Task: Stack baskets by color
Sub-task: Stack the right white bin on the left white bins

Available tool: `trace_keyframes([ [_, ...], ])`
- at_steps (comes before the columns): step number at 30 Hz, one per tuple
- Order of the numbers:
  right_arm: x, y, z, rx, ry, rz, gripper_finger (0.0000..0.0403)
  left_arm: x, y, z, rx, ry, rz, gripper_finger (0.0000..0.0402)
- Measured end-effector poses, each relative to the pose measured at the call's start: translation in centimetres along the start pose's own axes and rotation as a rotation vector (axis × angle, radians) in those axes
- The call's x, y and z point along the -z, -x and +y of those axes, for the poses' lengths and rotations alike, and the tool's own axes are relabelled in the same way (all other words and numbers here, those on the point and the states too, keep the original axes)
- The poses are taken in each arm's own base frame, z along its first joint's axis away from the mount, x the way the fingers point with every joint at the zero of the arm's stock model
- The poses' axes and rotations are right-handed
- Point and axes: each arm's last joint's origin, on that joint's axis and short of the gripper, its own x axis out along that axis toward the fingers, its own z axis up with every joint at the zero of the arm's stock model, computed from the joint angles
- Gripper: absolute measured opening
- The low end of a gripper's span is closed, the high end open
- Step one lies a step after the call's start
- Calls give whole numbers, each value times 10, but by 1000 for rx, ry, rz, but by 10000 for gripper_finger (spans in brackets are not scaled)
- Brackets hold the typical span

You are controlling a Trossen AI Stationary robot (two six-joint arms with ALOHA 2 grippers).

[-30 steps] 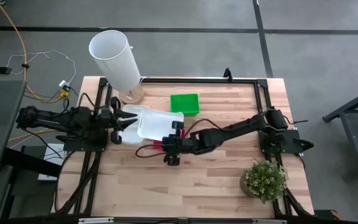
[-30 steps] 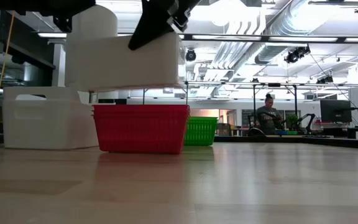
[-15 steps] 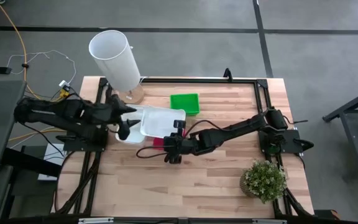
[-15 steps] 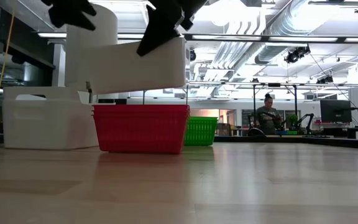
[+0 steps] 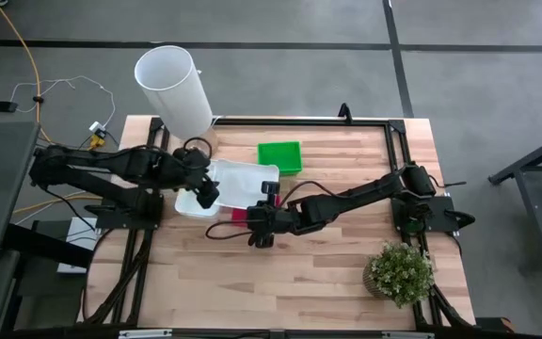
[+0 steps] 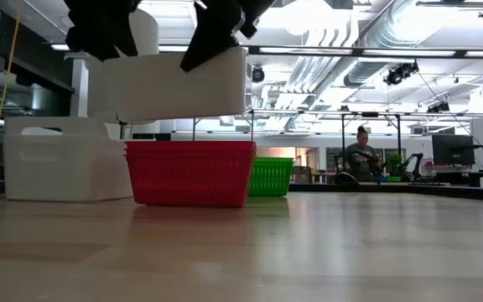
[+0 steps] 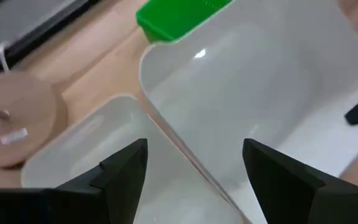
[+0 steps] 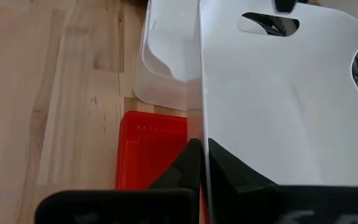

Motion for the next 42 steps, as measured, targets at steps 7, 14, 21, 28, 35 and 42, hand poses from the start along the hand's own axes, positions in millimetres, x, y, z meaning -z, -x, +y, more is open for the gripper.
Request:
trace_keyframes([
  [7, 0, 0, 0, -2, -1, -1, 0, -2, -18, 1, -40, 26, 100, 246],
  [14, 0, 0, 0, -13, -3, -5, 0, -3, -27, -1, -58, -1, 124, 133],
  [21, -5, 1, 1, -44, -27, -44, 0, -4, -24, -1, -22, -24, 124, 16],
  [28, -10, 8, -4, -28, -78, -74, 45, -3, -24, 0, -29, -48, 128, 3],
  [35, -20, 41, -16, -7, -71, -121, 188, 1, -11, 13, -81, -75, 123, 1],
  [42, -28, 83, -24, -2, -67, -178, 260, -1, 25, 34, -45, -57, 39, 1],
])
